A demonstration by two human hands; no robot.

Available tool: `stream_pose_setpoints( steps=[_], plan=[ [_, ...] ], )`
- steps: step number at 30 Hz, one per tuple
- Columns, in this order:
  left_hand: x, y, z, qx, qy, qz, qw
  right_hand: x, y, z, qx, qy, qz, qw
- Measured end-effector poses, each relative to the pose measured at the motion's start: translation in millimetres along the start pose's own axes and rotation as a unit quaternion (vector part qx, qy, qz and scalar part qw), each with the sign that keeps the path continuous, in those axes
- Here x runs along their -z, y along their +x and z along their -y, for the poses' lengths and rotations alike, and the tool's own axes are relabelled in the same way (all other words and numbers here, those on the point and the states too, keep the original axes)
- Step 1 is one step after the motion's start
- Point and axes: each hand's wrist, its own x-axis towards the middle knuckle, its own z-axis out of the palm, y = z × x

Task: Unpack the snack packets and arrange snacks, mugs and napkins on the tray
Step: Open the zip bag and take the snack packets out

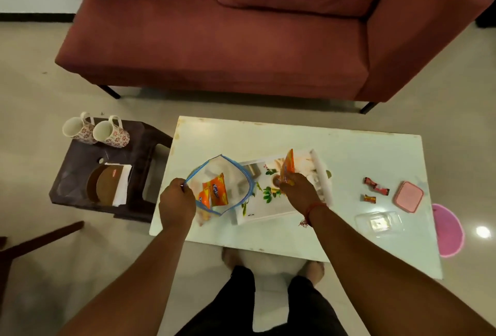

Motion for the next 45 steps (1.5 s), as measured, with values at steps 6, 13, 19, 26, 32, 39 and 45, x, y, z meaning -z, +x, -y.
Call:
stream_pose_setpoints(
  steps=[6, 13, 19, 26, 32, 39, 45],
  plan=[
    [-0.4, 14.7, 39.9, 0.027, -0.052, 0.040, 0.997, -60.5, 43.2, -9.5, -0.073, 0.017, 0.074, 0.994],
    [-10.1, 30.2, 49.9, 0.029, -0.064, 0.065, 0.995, -83.0, 55.2, -64.0, -0.153, 0.029, 0.044, 0.987],
    [-16.0, 14.5, 21.5, -0.005, -0.053, 0.078, 0.996, -62.2, 23.6, -55.2, -0.112, 0.016, -0.070, 0.991],
    [-13.0, -34.4, -55.7, -0.094, -0.001, 0.070, 0.993, -27.8, -27.4, 19.0, 0.187, -0.063, -0.052, 0.979],
    [-12.4, -83.6, -123.9, -0.168, -0.028, 0.055, 0.984, 0.2, -22.4, 34.0, 0.122, -0.280, 0.198, 0.931],
    [-11.9, -120.4, -179.5, -0.213, -0.083, 0.029, 0.973, 50.1, -17.1, 21.5, 0.079, -0.417, 0.191, 0.885],
    [-11.1, -115.9, -185.4, -0.199, -0.056, 0.018, 0.978, 68.0, -33.9, 32.8, 0.156, -0.391, 0.062, 0.905]
  ],
)
